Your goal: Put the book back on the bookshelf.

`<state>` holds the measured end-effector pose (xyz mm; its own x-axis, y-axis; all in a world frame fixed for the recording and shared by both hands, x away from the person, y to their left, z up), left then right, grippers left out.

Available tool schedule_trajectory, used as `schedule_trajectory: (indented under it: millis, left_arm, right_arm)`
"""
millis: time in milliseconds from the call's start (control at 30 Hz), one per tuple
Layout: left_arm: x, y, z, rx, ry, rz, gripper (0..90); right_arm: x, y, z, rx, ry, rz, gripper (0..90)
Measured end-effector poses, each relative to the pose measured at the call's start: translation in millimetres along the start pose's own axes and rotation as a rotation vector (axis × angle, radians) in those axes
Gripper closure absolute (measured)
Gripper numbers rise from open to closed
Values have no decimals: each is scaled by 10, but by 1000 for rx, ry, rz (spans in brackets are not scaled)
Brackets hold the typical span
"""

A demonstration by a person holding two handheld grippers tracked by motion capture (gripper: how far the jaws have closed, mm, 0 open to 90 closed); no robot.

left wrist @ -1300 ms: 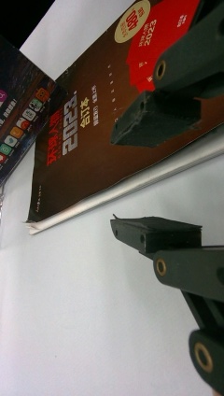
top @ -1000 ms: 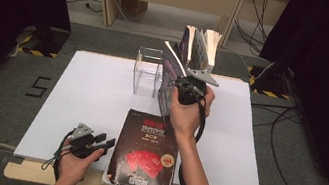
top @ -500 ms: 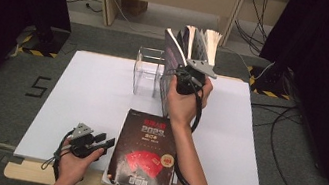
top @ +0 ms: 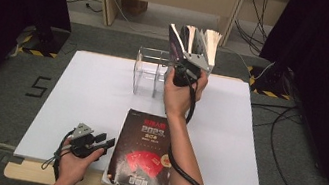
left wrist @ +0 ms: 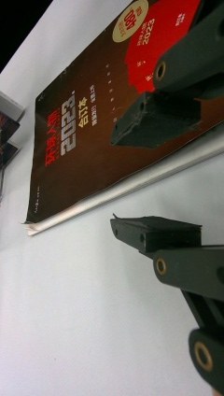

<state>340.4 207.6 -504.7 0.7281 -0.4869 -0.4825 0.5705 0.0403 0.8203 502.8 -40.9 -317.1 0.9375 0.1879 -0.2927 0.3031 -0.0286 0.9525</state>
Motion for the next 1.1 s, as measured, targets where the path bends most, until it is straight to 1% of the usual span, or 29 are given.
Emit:
schedule_trajectory:
  millis: [33,233,333,567,600,733,833,867,933,1000,1100]
  left_arm:
    - [0,0,0,1,0,0,529]
    - [2,-1,-3,2,0,0,530]
    - [2,-2,0,3,-1,-1,530]
    - [1,-2,-5,3,0,0,530]
    - [3,-3,-5,3,0,0,530]
    - [6,-7,-3,5,0,-2,530]
    - [5,-9,-1,5,-1,-3,530]
    - [3,-9,0,6,0,-3,530]
    - [4,-10,3,6,-1,-4,530]
    - [6,-13,12,7,-3,-4,530]
    - [6,-16,16,6,-4,-5,530]
  right_arm:
    - [17,-8,-5,6,-2,1,848]
    - [56,-44,-28,4,-24,13,847]
    - [65,-67,-37,7,-26,13,847]
    - [109,-187,-40,6,-27,-3,846]
    - [106,-195,-41,5,-28,6,845]
    - [100,-204,-43,0,-25,14,841]
    - [94,-213,-35,16,-2,17,811]
    - [87,-213,-31,17,-1,14,799]
    - [60,-219,-21,24,11,12,780]
    - [25,-229,-9,18,21,5,763]
    - [-29,-255,33,37,49,-2,750]
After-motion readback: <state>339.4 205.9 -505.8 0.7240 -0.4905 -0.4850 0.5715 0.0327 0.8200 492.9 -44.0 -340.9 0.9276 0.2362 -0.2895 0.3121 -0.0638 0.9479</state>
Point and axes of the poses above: each handheld gripper's, and its own axes: x roughly forward along the jaws, y roughly out of its top, z roughly to its right, the point moved 2 cm from there along x, roughly forward along the jaws, and after that the axes turned 1 degree about -x, right-handed, at the moved point
